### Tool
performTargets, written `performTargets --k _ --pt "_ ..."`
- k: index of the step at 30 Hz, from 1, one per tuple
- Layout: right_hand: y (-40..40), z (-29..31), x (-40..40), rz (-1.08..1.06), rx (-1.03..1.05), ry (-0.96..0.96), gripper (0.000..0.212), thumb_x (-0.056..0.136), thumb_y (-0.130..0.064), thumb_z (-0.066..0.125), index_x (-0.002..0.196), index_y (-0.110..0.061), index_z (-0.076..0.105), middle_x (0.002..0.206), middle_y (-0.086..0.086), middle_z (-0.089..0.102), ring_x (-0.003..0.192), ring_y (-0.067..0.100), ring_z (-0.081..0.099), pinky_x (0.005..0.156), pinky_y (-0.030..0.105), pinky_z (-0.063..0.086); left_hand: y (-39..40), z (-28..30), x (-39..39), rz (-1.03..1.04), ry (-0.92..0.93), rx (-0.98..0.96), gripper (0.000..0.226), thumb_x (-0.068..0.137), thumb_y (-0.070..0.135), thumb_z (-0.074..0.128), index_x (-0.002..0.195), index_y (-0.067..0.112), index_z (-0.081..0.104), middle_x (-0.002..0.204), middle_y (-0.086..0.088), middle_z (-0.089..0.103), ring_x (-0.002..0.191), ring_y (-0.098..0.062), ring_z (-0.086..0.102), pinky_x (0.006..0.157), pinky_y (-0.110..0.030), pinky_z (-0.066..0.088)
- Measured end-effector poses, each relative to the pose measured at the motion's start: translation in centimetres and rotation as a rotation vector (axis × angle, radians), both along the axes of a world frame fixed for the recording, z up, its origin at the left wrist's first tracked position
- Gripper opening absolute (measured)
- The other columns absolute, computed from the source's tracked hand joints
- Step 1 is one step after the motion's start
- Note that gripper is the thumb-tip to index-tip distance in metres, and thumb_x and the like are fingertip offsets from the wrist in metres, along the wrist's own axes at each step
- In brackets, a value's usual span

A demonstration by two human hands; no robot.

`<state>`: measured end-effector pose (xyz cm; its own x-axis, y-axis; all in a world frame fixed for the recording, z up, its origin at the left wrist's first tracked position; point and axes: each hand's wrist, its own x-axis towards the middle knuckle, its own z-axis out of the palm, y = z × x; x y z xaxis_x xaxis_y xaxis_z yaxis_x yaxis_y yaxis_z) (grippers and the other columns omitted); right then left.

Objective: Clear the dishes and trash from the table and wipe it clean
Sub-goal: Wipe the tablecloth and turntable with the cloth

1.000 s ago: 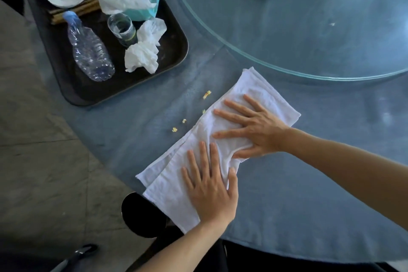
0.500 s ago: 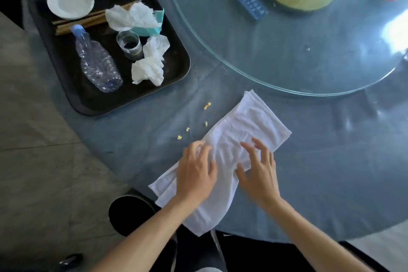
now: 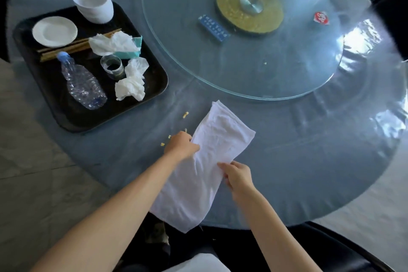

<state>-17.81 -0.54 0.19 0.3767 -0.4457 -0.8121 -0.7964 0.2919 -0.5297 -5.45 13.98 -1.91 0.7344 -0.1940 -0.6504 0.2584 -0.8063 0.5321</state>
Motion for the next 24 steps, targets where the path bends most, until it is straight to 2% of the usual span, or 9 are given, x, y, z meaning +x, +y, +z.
performTargets --k 1,3,6,9,12,15,18,21,24 --pt "-0.3 0.8 -0.4 0.045 -0.020 -0.022 0.017 0.091 -0.008 0.068 0.075 -0.007 0.066 0.061 0.000 0.053 0.055 0.014 0.038 0.053 0.023 0.032 0.2 0.2 -0.1 0.004 -0.015 -0.021 0.049 0.075 0.020 0.069 0.054 0.017 0.024 0.054 0.003 0.030 0.060 -0.023 0.035 0.054 -0.030 0.022" --pt "-0.6 2.9 -1.2 0.074 -0.048 -0.112 0.011 0.095 -0.014 0.067 0.087 -0.015 0.075 0.069 -0.006 0.069 0.065 0.014 0.054 0.062 0.025 0.038 0.8 1.1 -0.4 0.000 -0.059 -0.084 0.051 0.077 0.025 0.072 0.054 0.015 0.027 0.052 0.006 0.030 0.065 -0.023 0.035 0.056 -0.032 0.024" --pt "-0.7 6.1 -2.9 0.089 -0.026 -0.344 0.011 0.103 -0.020 0.061 0.106 -0.022 0.072 0.094 -0.003 0.080 0.083 0.012 0.072 0.077 0.027 0.052 2.3 3.6 -0.8 -0.017 -0.034 -0.269 0.044 0.083 0.031 0.078 0.056 0.016 0.047 0.056 0.009 0.045 0.063 -0.016 0.043 0.059 -0.030 0.033" --pt "-1.2 8.2 -4.2 0.074 -0.044 -0.523 0.012 0.105 -0.021 0.059 0.112 -0.019 0.069 0.097 0.007 0.079 0.086 0.018 0.073 0.082 0.032 0.057 3.8 7.1 -1.1 0.038 0.068 -0.570 0.021 0.086 0.030 0.080 0.077 0.013 0.073 0.078 0.003 0.073 0.073 -0.011 0.064 0.072 -0.027 0.049" --pt "-1.5 8.9 -4.7 0.041 -0.136 -0.528 0.012 0.104 -0.017 0.062 0.109 -0.013 0.071 0.092 0.004 0.078 0.086 0.019 0.069 0.084 0.040 0.055 4.5 9.1 -1.5 0.123 -0.014 -0.582 0.021 0.081 0.030 0.084 0.086 0.011 0.079 0.094 -0.010 0.078 0.084 -0.011 0.069 0.083 -0.027 0.052" --pt "-2.3 9.7 -4.6 -0.019 -0.212 -0.538 0.021 0.099 -0.019 0.069 0.118 -0.011 0.066 0.088 0.001 0.078 0.084 0.016 0.070 0.085 0.040 0.056 4.5 10.6 -1.8 0.169 -0.071 -0.612 0.025 0.079 0.029 0.086 0.088 0.006 0.079 0.091 -0.012 0.077 0.082 -0.003 0.068 0.084 -0.026 0.055" --pt "-2.8 10.8 -5.0 -0.114 -0.200 -0.512 0.050 0.094 -0.022 0.076 0.137 -0.017 0.051 0.082 -0.003 0.074 0.083 0.015 0.070 0.095 0.039 0.057 4.6 12.3 -2.8 0.164 -0.106 -0.609 0.023 0.079 0.026 0.086 0.089 0.007 0.079 0.073 0.007 0.070 0.063 0.011 0.058 0.063 -0.005 0.045" --pt "-3.0 11.8 -5.7 -0.039 -0.246 -0.609 0.036 0.095 -0.021 0.074 0.128 -0.023 0.061 0.080 -0.002 0.072 0.081 0.013 0.067 0.092 0.035 0.055 4.8 13.6 -3.5 0.138 -0.100 -0.708 0.015 0.080 0.019 0.085 0.088 0.009 0.078 0.072 0.011 0.071 0.065 0.001 0.061 0.067 -0.012 0.048" --pt "-3.3 12.6 -6.7 0.045 -0.275 -0.646 0.029 0.086 -0.019 0.084 0.113 -0.023 0.075 0.090 0.000 0.072 0.084 0.009 0.066 0.091 0.030 0.054 5.2 14.2 -4.0 0.158 -0.170 -0.690 0.013 0.077 0.017 0.087 0.084 0.013 0.078 0.066 0.014 0.072 0.062 0.003 0.062 0.067 -0.016 0.051"
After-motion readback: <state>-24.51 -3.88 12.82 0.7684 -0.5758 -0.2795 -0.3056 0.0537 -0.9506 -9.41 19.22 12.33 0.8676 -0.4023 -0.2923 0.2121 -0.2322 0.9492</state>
